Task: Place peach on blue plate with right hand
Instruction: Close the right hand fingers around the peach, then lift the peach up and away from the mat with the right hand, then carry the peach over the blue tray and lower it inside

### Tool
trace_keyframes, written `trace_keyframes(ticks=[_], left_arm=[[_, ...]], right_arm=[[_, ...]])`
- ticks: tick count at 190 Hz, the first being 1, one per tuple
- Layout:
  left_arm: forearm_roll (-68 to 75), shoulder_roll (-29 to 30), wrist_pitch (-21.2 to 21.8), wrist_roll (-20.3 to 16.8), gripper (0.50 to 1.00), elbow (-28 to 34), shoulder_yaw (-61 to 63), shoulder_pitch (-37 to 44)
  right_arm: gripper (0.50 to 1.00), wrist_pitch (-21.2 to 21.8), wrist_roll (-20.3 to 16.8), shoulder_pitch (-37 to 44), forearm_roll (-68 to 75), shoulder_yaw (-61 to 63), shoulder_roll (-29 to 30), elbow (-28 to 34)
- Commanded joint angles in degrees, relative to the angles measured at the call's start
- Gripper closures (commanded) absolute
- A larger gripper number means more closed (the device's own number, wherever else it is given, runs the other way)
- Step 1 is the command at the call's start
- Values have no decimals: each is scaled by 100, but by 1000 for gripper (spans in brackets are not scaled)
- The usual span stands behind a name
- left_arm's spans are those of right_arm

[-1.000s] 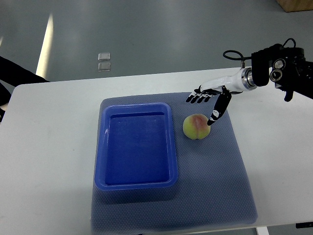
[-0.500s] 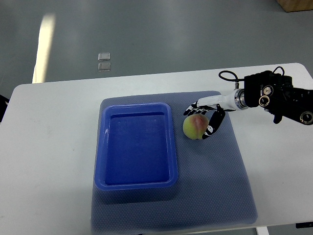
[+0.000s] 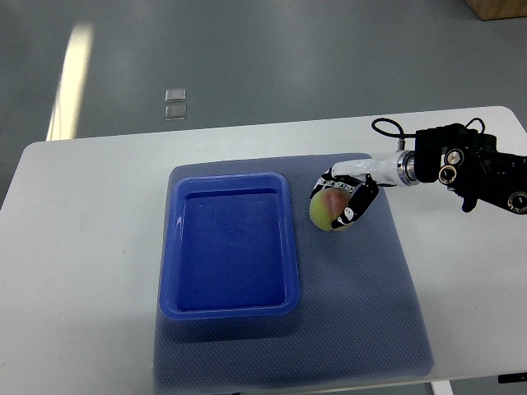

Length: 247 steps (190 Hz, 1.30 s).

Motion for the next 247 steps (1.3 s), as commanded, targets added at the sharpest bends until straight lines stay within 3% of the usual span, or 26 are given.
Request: trace_keyframes(ticks=[1,7,8,24,34,35,47,59,60,101,115,125,126,145,190,200,201,209,247], left_arm=[[1,0,-3,0,500,6,1,0],[1,0,-3,0,500,6,1,0],[1,0,-3,-9,500,15,1,0],[1,0,-3,-9,500,15,1,0],[1,0,-3,-9,500,15,1,0],[1,0,5,0,500,7,9,0],[9,0,-3,0,500,-11,10,0],[1,0,-3,0,500,-11,10,-8],[9,0,-3,0,500,-29,10,-8],[18,0,-3,0,500,-29,10,-8],[18,0,-3,0,500,-29,10,-8],[18,0,-3,0,500,-29,10,-8],[18,0,-3,-9,500,-29,10,-8],[9,0,-3,0,500,-11,10,-8],[9,0,-3,0,500,24,1,-8],[9,0,-3,0,500,24,1,-8],[9,0,-3,0,500,24,1,-8],[9,0,-3,0,500,24,1,-8],[9,0,-3,0,500,24,1,0]], right_arm=[[1000,187,35,358,88,66,-274,186],[1000,187,35,358,88,66,-274,186],[1000,326,35,636,253,75,-552,395],[1000,617,26,1280,747,101,-1126,766],[1000,618,26,1281,747,101,-1126,766],[1000,809,17,1681,973,93,-1448,975],[1000,1077,17,2071,1090,93,-1855,1188],[1000,1077,17,2133,1090,93,-1908,1214],[1000,1077,17,2377,1099,93,-2126,1362],[1000,1077,-18,2467,1125,93,-2190,1522],[1000,601,-9,2388,1309,75,-1681,1505],[1000,600,-9,2388,1310,75,-1680,1505],[1000,400,-9,2310,1432,66,-1358,1452],[1000,117,-27,2230,1468,-22,-617,1224],[1000,-85,-36,1756,1371,-408,1035,152],[1000,-85,-36,1755,1371,-408,1036,151],[1000,-94,-36,1625,1328,-400,1323,-67],[1000,-103,-36,1501,1283,-400,1545,-235],[981,-296,-27,947,950,-400,2275,-640]])
